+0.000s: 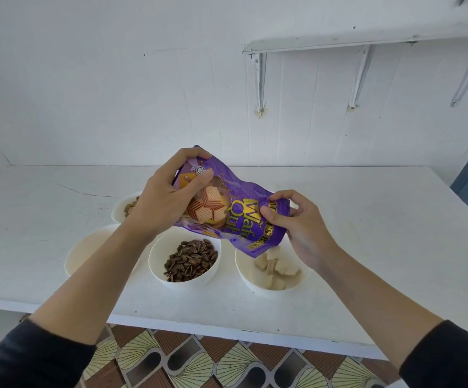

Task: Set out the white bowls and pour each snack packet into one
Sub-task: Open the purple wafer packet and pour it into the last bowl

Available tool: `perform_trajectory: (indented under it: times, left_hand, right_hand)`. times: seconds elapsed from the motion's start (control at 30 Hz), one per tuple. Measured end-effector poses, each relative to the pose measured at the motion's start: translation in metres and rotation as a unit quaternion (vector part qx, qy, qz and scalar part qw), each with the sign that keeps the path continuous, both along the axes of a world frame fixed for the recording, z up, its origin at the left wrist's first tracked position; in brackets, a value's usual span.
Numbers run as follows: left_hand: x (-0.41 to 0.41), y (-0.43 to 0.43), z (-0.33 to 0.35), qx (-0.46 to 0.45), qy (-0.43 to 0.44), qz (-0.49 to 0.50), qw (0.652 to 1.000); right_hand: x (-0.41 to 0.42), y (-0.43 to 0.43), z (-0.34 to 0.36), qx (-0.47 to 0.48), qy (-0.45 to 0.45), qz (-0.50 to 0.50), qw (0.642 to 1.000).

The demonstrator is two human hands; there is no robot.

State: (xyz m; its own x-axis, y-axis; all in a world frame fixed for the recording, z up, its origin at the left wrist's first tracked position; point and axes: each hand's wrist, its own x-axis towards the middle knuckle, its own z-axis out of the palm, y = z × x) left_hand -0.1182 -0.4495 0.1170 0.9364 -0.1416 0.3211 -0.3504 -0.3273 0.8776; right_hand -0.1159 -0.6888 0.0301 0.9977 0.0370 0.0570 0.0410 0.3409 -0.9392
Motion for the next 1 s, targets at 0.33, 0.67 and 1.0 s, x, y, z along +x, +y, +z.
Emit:
perform_trajectory:
  times: [0.33, 0.67, 1.0]
  left_hand:
    - [0.004, 0.001, 0.032, 0.019, -0.072, 0.01, 0.997]
    - [0.005, -0.007, 0.001, 0.101, -0.044, 0.0, 0.994]
    - [0.003, -0.014, 0.035, 0.148, -0.105, 0.045, 0.982]
  right_hand:
    - [0.0, 0.001, 0.025, 0.0, -0.033, 0.001, 0.999]
    - [-0.004, 0.004, -0.02, 0.083, 0.023, -0.013, 0.996]
    - [-0.004, 0.009, -0.003, 0.163, 0.013, 0.009, 0.986]
